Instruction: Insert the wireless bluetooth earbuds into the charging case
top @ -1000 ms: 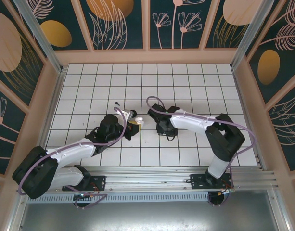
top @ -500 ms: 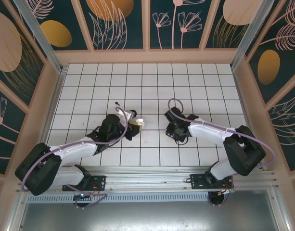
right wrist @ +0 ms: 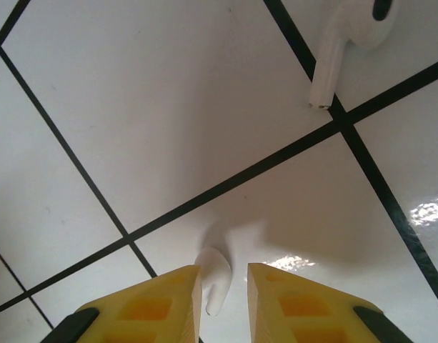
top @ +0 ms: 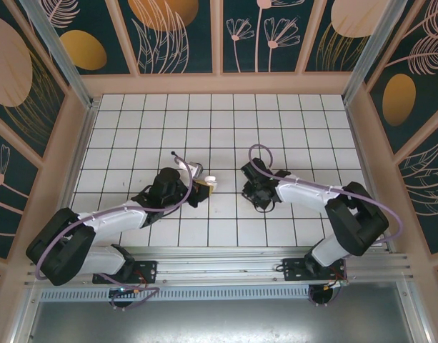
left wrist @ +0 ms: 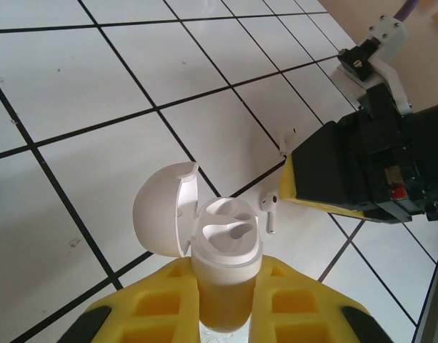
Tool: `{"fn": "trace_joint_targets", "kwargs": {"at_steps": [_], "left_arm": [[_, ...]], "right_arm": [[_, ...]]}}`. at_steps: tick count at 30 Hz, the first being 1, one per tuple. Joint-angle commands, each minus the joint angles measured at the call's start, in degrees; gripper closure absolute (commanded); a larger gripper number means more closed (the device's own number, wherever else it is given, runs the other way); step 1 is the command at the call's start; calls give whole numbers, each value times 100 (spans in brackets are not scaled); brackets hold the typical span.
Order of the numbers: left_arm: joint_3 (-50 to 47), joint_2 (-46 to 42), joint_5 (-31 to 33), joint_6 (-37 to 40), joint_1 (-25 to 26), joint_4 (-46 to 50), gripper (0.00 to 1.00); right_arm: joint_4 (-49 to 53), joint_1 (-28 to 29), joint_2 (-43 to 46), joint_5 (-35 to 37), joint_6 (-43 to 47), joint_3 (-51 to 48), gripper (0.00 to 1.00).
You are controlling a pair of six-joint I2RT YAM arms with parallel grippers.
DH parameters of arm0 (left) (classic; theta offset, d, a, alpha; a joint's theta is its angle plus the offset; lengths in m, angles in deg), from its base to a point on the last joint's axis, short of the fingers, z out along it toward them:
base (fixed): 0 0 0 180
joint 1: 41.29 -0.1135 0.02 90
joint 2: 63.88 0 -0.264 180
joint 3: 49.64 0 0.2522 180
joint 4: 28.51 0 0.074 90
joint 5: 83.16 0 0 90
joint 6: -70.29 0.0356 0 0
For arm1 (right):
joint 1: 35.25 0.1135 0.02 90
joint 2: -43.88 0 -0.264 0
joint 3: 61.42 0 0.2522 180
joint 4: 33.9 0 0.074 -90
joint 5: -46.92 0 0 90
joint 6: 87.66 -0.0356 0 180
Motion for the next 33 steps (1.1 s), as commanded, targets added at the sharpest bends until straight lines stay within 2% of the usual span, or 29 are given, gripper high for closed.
{"fn": "trace_joint_targets", "kwargs": {"at_steps": [1, 17, 33], "left_arm": [[129, 41, -105, 131, -33, -257, 100], [68, 53, -123, 243, -36, -245, 100], [-8, -74, -51, 235, -33, -200, 100]], "right_arm": [[-6, 35, -198, 66, -84, 274, 77], [301, 174, -621, 44, -13, 640, 80], [1245, 510, -1256, 331, 368, 1401, 81]]}}
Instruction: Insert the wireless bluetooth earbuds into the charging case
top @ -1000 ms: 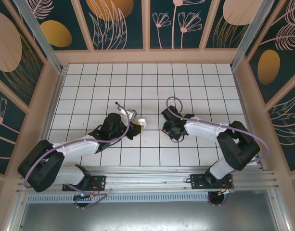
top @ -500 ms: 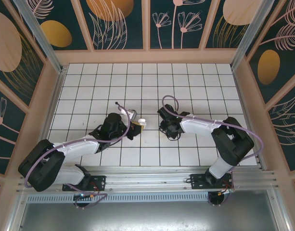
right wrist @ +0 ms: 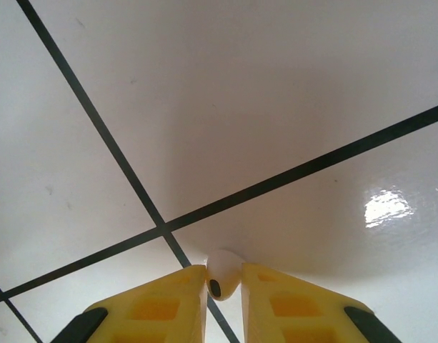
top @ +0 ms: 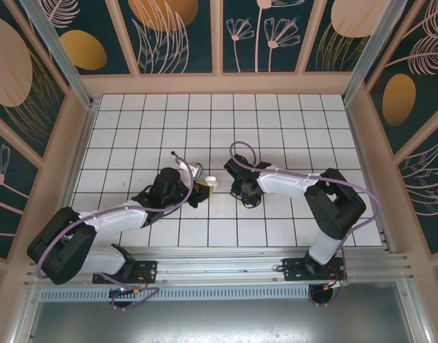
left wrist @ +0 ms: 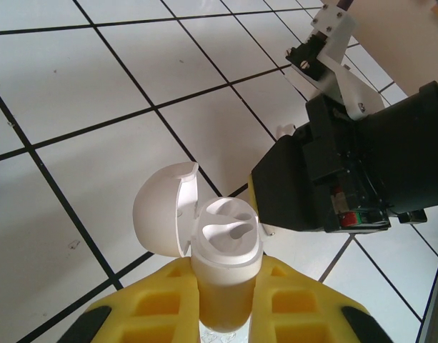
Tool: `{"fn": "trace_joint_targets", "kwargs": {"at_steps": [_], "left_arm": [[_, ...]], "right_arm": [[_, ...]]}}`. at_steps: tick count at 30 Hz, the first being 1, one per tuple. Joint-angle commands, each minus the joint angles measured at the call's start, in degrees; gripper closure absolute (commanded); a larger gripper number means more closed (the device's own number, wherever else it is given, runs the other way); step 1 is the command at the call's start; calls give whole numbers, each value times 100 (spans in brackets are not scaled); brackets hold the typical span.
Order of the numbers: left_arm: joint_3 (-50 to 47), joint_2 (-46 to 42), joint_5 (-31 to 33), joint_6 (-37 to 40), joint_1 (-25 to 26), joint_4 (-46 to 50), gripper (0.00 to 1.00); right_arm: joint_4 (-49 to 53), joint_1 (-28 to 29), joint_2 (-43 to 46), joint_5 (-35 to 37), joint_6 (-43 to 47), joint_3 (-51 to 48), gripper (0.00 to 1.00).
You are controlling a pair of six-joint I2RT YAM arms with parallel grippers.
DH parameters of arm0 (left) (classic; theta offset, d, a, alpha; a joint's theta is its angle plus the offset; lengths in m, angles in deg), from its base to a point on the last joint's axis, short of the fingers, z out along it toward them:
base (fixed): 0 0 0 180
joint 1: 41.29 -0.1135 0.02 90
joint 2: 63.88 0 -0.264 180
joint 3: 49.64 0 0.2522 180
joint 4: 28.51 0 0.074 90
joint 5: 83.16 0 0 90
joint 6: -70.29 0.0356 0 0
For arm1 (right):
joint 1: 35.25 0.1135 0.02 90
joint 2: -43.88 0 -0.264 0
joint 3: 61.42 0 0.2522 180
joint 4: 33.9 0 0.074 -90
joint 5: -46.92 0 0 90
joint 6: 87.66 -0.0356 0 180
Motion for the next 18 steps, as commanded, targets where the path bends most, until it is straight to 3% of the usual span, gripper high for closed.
{"fn": "trace_joint_targets", "kwargs": {"at_steps": [1, 10, 18], "left_arm": [[-22, -143, -18, 111, -32, -166, 100], [-113, -255, 5, 113, -35, -165, 100], [-75, -215, -397, 112, -26, -496, 100]], "right_arm": [[434, 81, -218, 170, 191, 249, 82], [1009, 128, -322, 543, 440, 733, 91], [1619, 465, 198, 1550, 468, 1329, 94]]}}
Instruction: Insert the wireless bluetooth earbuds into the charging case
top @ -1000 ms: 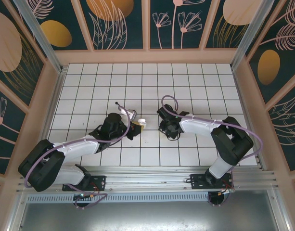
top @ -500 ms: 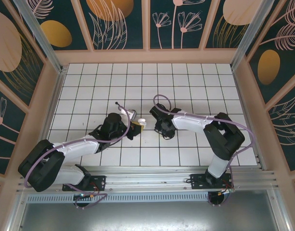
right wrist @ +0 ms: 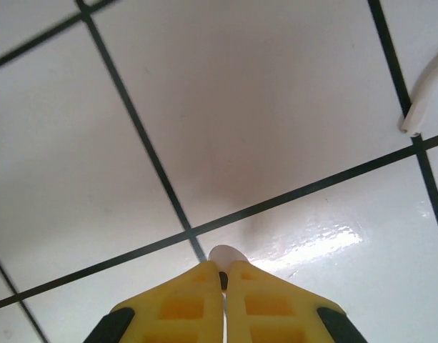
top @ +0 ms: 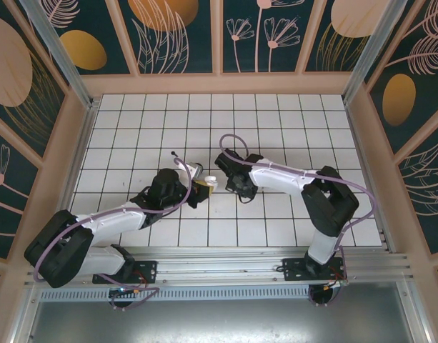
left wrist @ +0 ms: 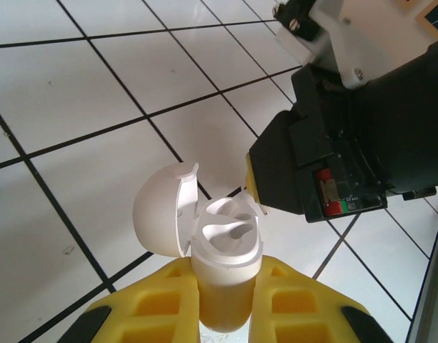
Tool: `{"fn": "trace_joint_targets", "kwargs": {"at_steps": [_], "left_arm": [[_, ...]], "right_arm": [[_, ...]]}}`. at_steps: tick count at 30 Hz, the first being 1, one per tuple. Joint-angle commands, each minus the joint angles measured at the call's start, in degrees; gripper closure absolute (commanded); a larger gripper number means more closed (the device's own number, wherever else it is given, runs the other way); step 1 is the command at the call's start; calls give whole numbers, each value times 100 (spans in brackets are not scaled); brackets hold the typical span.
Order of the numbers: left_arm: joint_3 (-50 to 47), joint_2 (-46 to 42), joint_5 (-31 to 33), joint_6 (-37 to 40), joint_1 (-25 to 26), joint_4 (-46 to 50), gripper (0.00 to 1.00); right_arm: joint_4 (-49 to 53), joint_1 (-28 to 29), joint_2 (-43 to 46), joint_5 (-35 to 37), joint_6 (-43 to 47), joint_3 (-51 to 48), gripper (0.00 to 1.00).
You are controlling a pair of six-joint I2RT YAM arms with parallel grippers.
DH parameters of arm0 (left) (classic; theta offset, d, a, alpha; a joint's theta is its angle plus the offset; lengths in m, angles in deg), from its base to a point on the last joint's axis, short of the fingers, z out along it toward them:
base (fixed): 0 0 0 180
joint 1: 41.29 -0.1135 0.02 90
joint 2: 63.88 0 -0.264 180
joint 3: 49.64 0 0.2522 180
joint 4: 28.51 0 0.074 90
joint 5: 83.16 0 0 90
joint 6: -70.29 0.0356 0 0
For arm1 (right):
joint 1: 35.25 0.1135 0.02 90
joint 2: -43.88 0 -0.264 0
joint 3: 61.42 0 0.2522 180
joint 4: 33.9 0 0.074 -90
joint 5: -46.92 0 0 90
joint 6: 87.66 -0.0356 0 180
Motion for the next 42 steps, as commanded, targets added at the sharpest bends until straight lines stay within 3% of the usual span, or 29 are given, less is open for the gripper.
{"fn": "trace_joint_targets", "kwargs": {"at_steps": [1, 7, 16, 31, 42], "left_arm": [[26, -34, -383, 112, -33, -438, 100], [160, 211, -946, -129, -27, -1134, 100], [668, 626, -911, -238, 94, -1236, 100], [759, 913, -1031, -825, 188, -2954, 100], [1140, 1193, -987, -1121, 197, -3064, 100]], "right_arm": [[573, 242, 474, 792, 103, 416, 94], [1011, 704, 832, 1689, 133, 1049, 97], [1165, 1098, 1399, 2424, 376, 1539, 98], [-583, 1206, 2361, 2622, 1571, 651, 98], [-1240, 1193, 2510, 2498, 2123, 392, 97]]}}
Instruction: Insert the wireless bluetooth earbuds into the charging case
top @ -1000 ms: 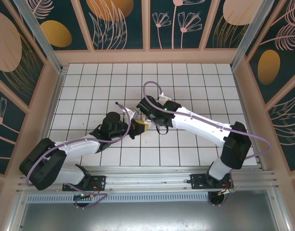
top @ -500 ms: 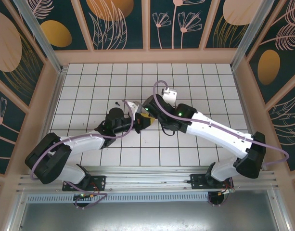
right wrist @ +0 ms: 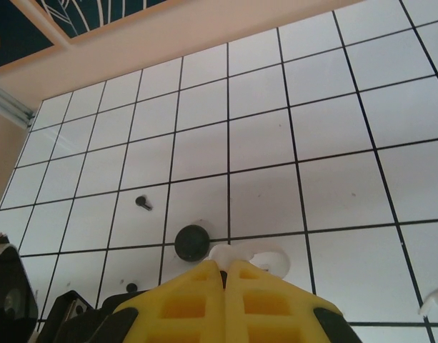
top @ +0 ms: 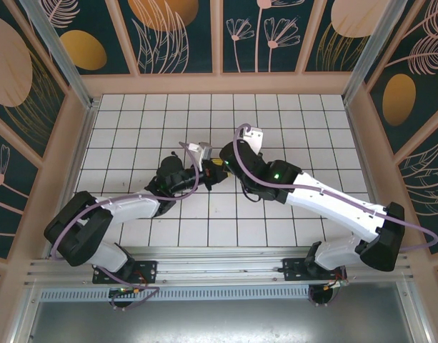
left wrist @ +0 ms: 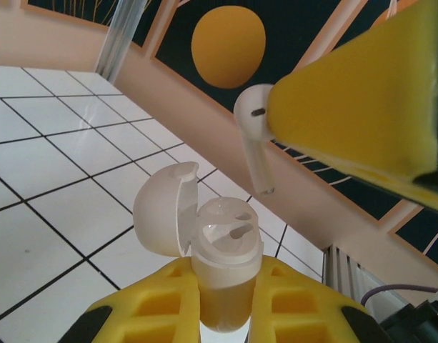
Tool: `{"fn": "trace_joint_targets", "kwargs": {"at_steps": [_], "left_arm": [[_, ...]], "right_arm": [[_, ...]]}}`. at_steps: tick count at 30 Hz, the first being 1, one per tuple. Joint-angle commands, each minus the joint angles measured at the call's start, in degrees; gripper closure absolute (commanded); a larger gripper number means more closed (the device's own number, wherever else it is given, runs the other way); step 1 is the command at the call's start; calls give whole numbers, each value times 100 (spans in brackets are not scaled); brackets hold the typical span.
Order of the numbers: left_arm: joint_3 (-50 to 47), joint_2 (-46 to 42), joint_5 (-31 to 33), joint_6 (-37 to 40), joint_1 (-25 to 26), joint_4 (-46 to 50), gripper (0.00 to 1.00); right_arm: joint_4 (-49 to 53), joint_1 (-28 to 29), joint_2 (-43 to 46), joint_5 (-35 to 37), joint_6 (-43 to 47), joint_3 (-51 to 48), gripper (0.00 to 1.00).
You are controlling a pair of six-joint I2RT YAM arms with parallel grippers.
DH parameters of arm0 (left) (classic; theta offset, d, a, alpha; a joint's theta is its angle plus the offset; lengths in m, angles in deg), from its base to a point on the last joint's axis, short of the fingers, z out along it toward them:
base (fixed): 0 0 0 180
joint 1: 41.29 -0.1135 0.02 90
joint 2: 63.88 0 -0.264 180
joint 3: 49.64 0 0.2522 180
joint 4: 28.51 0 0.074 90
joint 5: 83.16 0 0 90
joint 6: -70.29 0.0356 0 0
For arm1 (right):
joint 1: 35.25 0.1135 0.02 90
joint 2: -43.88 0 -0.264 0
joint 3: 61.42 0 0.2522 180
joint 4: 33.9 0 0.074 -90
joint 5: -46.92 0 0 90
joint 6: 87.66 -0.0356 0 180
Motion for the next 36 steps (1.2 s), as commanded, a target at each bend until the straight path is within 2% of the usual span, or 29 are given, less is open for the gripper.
{"fn": "trace_joint_targets", "kwargs": {"at_steps": [1, 18, 36], "left_arm": [[204, 81, -53, -200, 40, -307, 100], [465, -2, -13, -293, 32, 162, 100], [528, -72, 20, -365, 32, 243, 100]], "right_arm": [[-346, 20, 119, 91, 320, -141, 97], [-363, -46, -31, -31, 584, -127, 97], [-104, -44, 254, -95, 603, -211, 97]]}}
